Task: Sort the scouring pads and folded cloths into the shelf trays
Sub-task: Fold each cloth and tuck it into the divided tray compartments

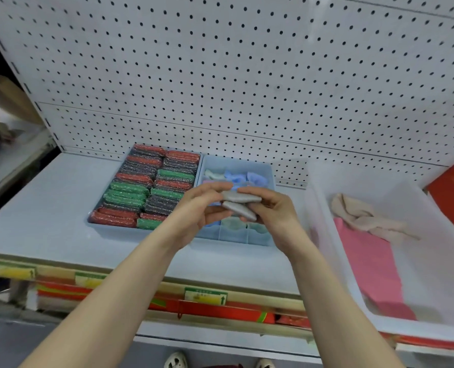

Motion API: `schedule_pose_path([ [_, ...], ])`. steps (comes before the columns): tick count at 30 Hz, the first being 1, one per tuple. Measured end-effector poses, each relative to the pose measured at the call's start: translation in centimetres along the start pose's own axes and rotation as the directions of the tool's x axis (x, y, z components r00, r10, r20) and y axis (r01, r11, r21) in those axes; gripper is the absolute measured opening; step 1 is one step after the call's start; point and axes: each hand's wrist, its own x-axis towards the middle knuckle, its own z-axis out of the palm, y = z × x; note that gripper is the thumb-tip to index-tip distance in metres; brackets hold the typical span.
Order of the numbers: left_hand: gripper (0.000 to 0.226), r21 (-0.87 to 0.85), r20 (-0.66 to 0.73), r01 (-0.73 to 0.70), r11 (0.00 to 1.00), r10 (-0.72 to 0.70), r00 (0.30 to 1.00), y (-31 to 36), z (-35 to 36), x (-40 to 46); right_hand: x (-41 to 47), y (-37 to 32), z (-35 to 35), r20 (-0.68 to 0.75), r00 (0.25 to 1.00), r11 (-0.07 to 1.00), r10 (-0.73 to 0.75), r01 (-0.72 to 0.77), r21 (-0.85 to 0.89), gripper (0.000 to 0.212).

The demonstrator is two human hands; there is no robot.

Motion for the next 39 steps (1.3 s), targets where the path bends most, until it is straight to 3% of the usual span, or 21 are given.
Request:
schedule_pose_path([
  [4,0.021,0.131,-0.067,-0.03,0.991,0.039,0.997,-0.7,-1.1,-0.7,-0.3,0.5,1.3,0.029,0.998,0.995,0.06,-0.057,-0.088,0.055],
  [7,0.027,0.213,-0.053,-0.089,0.973,0.103,0.993,-1.1,-2.2,-0.9,-0.3,0.3,1.6,0.036,0.977,0.977,0.208,-0.21,0.042,0.027],
  [11,0.034,0.378,0.008,-0.16,0.912,0.17,0.985,-1.6,-4.1,-1.0,0.2,0.9,1.7,0.073,0.956,0.947,0.286,-0.27,-0.171,0.025],
  [13,0.036,0.599,-0.018,-0.187,0.778,0.247,0.969,-2.1,-5.3,-0.9,0.7,1.4,1.7,0.007,0.961,0.933,0.277,-0.267,-0.243,0.03],
  [15,0.034,0.82,-0.005,-0.197,0.537,0.351,0.936,-2.9,-6.9,-1.0,1.2,2.1,1.5,-0.034,0.974,0.887,0.222,-0.216,-0.408,0.026],
  [17,0.03,0.934,0.045,-0.184,0.308,0.407,0.912,-3.7,-8.3,-1.4,1.4,3.2,1.6,-0.001,0.984,0.786,0.177,-0.142,-0.602,0.021],
  [20,0.028,0.96,0.112,-0.212,0.183,0.442,0.89,-5.0,-9.6,-1.7,1.6,4.9,2.6,0.063,0.993,0.643,0.101,-0.017,-0.766,0.025],
  [28,0.029,0.963,0.161,-0.249,0.106,0.516,0.841,-6.4,-9.8,-1.6,4.2,7.4,4.6,0.224,0.97,0.496,0.098,0.147,-0.856,0.032],
  [35,0.03,0.969,0.117,-0.209,0.133,0.495,0.861,-6.4,-9.5,-1.7,4.3,8.0,4.2,0.187,0.969,0.598,0.16,0.055,-0.799,0.031],
  [39,0.029,0.97,0.096,-0.193,0.15,0.492,0.865,-6.3,-9.4,-1.8,5.1,6.5,4.4,0.227,0.935,0.346,0.274,0.125,-0.93,0.018],
])
